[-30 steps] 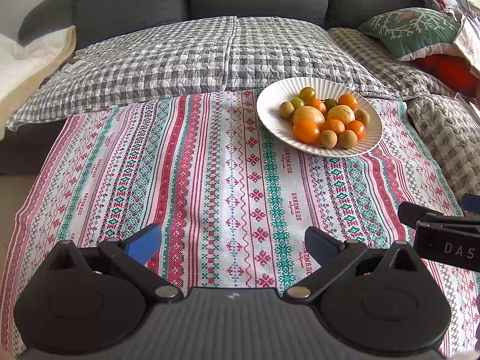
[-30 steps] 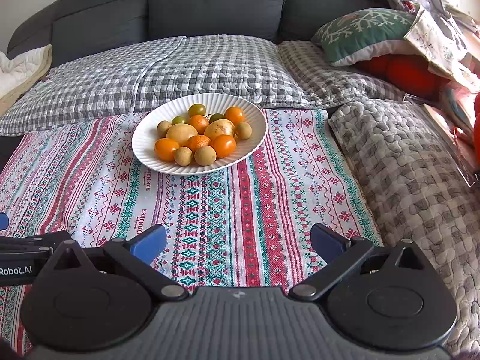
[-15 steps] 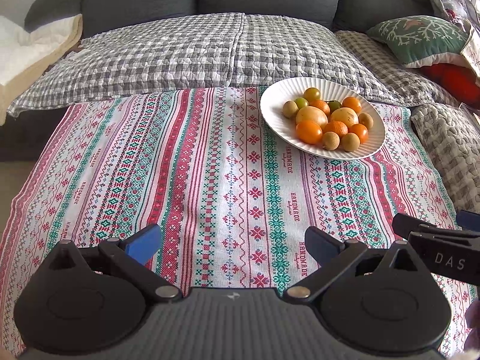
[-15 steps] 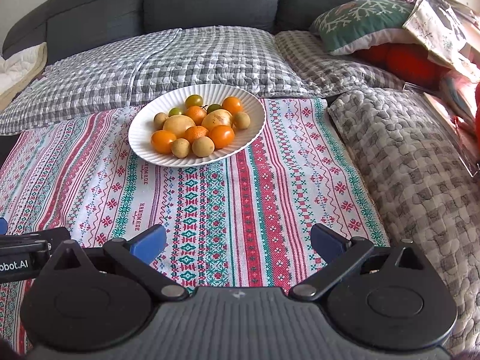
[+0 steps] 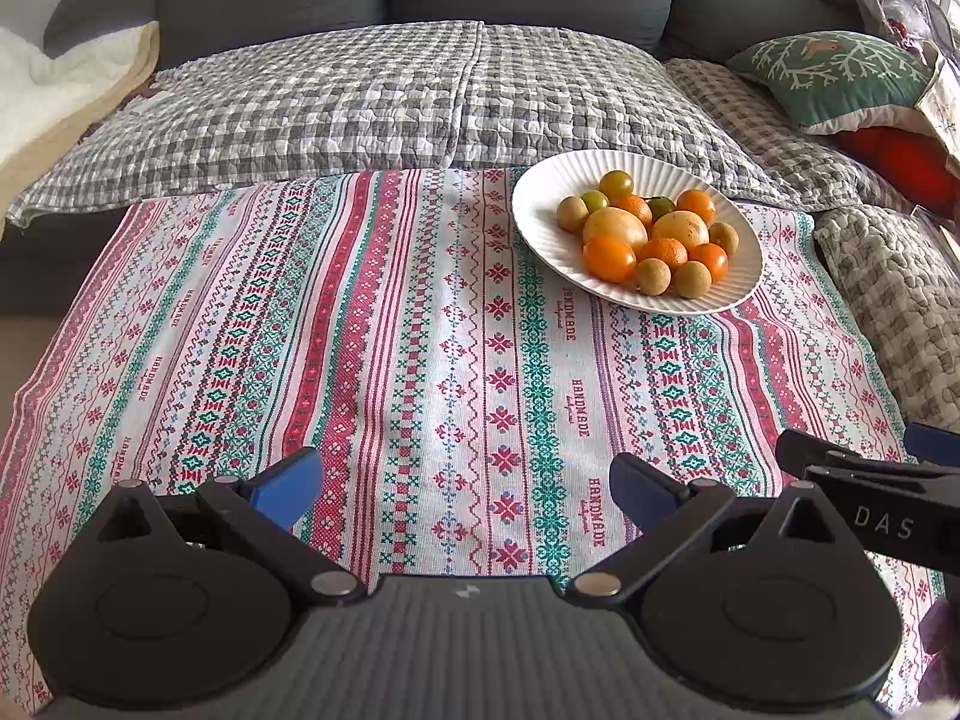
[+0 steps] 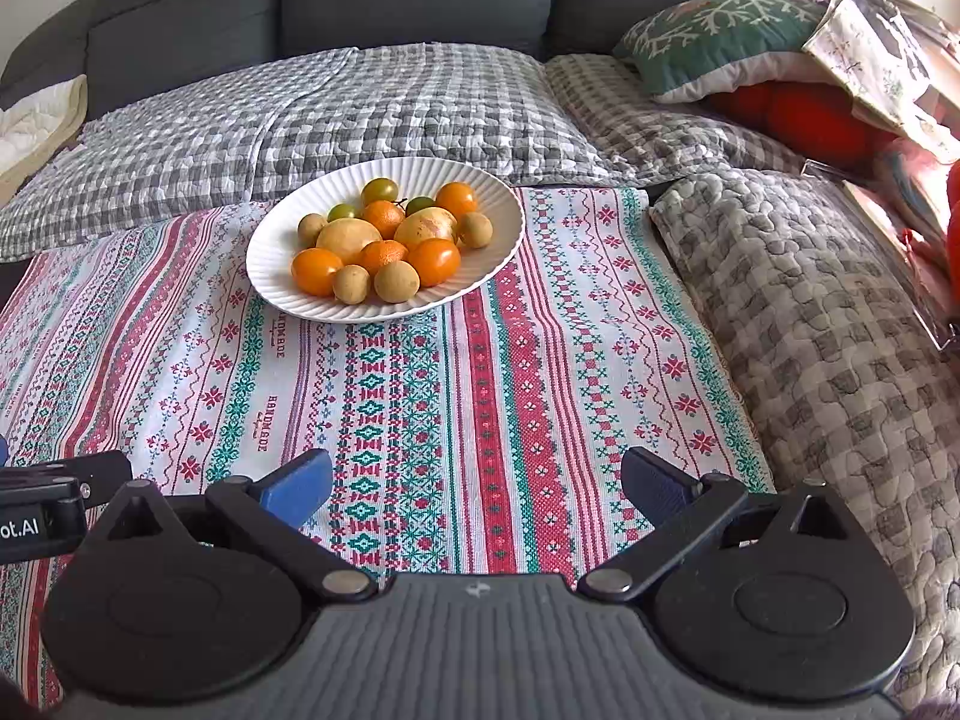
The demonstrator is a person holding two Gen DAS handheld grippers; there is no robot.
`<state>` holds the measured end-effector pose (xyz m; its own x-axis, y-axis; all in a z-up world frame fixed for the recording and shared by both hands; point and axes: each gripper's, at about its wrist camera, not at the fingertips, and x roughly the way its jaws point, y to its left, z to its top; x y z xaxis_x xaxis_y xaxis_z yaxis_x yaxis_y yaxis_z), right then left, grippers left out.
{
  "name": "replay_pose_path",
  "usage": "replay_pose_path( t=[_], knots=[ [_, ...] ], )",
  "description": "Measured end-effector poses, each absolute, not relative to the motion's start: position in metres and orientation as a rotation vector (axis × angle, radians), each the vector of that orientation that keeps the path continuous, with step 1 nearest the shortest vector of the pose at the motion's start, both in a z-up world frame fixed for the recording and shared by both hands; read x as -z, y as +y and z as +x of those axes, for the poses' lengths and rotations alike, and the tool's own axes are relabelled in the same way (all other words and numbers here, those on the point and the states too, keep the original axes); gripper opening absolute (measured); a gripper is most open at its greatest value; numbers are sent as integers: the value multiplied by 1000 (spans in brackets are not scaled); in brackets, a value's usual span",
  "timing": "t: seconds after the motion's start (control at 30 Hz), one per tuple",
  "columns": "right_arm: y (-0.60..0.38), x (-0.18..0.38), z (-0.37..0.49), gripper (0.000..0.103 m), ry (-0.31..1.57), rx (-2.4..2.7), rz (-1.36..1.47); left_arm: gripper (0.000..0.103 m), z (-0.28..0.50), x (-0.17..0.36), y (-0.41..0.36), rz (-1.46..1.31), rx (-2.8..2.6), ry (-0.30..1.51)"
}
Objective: Organize fruits
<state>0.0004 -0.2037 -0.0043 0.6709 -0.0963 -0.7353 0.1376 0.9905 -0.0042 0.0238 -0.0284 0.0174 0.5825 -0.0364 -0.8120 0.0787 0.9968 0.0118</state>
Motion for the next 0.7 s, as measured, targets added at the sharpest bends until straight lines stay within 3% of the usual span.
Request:
replay_pose_path(
  t=[0.7],
  knots=[
    [-203,5,1,103,831,128,39,95,24,-17,-30,48,64,951]
  ],
)
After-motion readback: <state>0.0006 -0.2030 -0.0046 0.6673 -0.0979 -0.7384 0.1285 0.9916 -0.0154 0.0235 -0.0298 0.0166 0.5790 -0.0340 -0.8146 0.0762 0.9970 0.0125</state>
